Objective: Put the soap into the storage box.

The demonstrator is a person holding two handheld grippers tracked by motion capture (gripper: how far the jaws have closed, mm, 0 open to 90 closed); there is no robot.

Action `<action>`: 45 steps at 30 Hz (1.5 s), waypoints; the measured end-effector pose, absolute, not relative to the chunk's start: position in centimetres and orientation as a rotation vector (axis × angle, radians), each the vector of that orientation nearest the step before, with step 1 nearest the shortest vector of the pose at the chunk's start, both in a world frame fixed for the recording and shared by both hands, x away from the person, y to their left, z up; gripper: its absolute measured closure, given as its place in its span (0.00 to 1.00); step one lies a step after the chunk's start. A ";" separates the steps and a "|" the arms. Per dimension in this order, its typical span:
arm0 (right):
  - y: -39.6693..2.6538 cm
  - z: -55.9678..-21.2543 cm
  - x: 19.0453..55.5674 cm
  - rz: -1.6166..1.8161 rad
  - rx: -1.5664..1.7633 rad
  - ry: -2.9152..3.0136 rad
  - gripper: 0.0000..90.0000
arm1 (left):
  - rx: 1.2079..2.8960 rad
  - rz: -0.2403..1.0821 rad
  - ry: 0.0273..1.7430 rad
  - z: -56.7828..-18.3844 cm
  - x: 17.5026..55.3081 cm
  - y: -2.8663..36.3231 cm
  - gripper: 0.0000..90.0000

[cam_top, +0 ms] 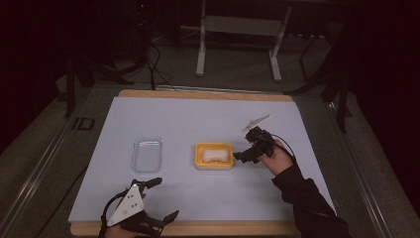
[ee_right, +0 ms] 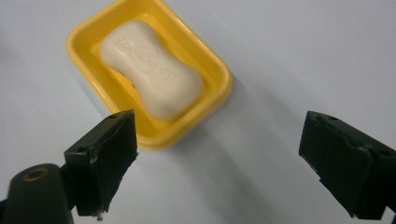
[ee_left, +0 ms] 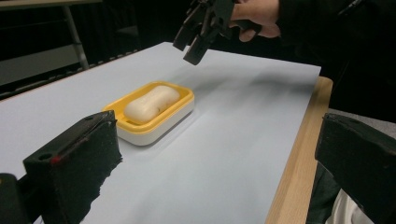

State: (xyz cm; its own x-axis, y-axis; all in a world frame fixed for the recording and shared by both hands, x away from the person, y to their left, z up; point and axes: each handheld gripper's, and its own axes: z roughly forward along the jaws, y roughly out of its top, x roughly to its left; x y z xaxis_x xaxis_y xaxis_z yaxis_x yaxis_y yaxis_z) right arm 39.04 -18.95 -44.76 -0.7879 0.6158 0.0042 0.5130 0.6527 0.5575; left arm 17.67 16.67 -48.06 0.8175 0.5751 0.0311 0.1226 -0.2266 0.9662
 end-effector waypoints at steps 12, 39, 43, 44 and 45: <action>-21.8 -45.9 36.9 0.858 0.995 2.602 0.13 | 1.772 0.457 0.540 -48.0 17.7 16.7 0.00; -24.5 -47.7 32.0 0.956 1.067 2.405 0.14 | 1.775 0.457 0.539 -48.0 17.7 16.6 0.00; -24.8 -47.9 31.3 0.941 1.076 2.394 0.14 | 1.779 0.457 0.538 -48.0 17.7 16.6 0.00; -24.9 -47.9 31.2 0.942 1.075 2.384 0.14 | 1.780 0.458 0.538 -48.0 17.7 16.6 0.00; -25.0 -47.9 31.0 0.953 1.079 2.374 0.14 | 1.780 0.460 0.540 -48.0 17.7 16.6 0.00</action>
State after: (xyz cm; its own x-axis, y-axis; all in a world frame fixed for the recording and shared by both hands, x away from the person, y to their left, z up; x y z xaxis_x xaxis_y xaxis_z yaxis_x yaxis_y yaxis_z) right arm 31.03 -25.01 -47.86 -0.6421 0.7652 -0.0471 0.5203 0.4800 0.7063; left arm 17.69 16.58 -47.99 0.8168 0.5759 0.0334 0.1245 -0.2325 0.9646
